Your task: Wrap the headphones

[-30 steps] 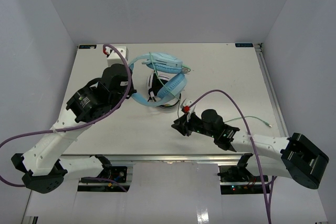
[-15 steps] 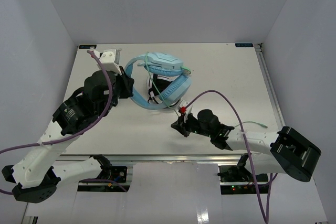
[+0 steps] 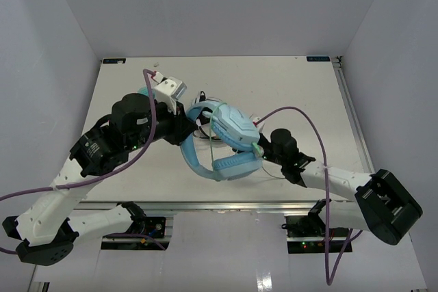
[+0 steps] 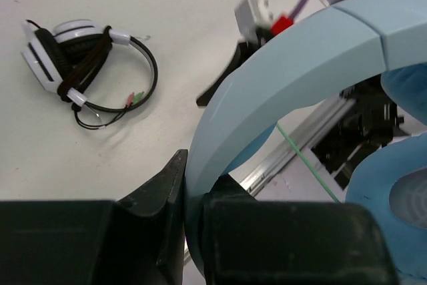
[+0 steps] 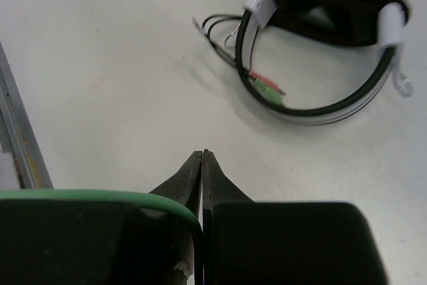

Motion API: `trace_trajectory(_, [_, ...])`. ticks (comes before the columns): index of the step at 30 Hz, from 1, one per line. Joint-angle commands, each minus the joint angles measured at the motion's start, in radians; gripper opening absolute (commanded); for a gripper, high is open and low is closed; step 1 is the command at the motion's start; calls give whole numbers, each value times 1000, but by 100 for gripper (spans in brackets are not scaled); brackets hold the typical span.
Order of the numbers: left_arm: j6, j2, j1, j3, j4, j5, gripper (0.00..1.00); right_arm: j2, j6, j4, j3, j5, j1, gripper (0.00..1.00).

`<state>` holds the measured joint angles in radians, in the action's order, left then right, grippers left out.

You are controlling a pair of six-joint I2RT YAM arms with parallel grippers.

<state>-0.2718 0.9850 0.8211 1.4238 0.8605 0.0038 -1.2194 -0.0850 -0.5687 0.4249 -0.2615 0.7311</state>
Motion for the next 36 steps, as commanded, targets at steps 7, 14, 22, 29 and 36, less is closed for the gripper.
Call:
trace_trajectory(7, [214, 73, 1, -116, 59, 144, 0, 114, 69, 367, 387, -75, -175, 8])
trace_trajectory(14, [237, 218, 3, -164, 101, -140, 0, 86, 113, 630, 575, -77, -188, 8])
trace_trajectory(22, [229, 326, 12, -148, 120, -354, 0, 56, 162, 755, 685, -46, -190, 8])
trace_trajectory(29, [234, 376, 36, -165, 99, -546, 0, 7, 165, 809, 776, -139, -189, 8])
trace_trajectory(36, [207, 393, 44, -143, 79, -706, 0, 12, 129, 811, 787, -264, -188, 8])
